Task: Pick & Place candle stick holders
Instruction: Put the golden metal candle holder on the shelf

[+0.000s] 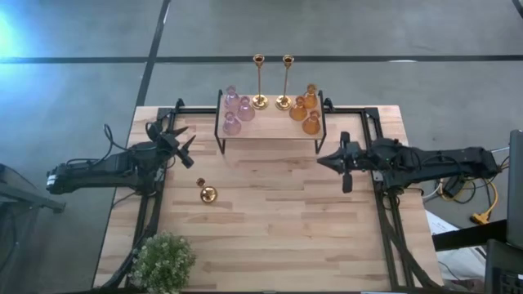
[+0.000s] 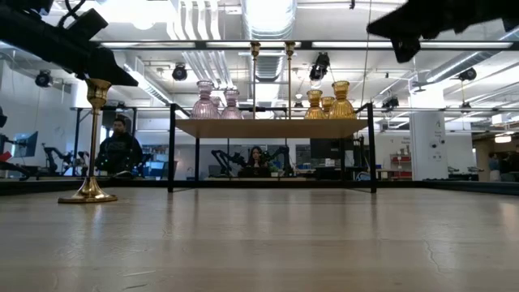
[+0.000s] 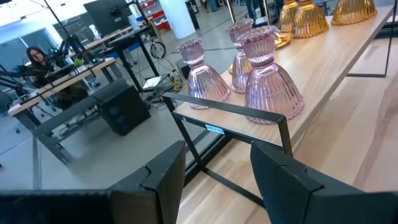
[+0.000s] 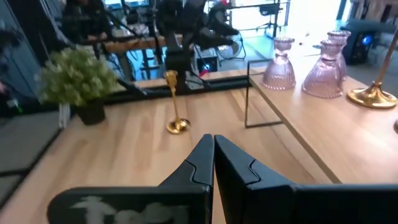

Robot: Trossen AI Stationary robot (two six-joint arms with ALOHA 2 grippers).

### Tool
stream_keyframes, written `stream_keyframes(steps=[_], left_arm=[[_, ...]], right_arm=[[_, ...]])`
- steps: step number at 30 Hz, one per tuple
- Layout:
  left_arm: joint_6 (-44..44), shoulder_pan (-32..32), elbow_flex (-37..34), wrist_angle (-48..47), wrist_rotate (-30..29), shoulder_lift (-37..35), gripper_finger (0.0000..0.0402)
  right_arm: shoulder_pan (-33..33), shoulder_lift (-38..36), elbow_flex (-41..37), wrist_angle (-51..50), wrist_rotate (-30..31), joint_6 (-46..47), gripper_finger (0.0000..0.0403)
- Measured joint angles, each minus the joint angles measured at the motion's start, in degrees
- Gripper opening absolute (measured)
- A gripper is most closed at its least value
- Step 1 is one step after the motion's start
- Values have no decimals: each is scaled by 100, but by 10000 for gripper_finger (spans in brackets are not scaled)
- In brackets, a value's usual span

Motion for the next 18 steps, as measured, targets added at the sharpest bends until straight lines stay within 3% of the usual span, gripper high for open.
stream_keyframes(steps=[10, 18], left_arm=[[-158, -1, 0, 45, -2, 0, 187], [-761, -2, 0, 289, -3, 0, 187]], right_arm=[[-2, -626, -1224, 523, 84, -853, 8], [-4, -1291, -1946, 723, 109, -594, 8]])
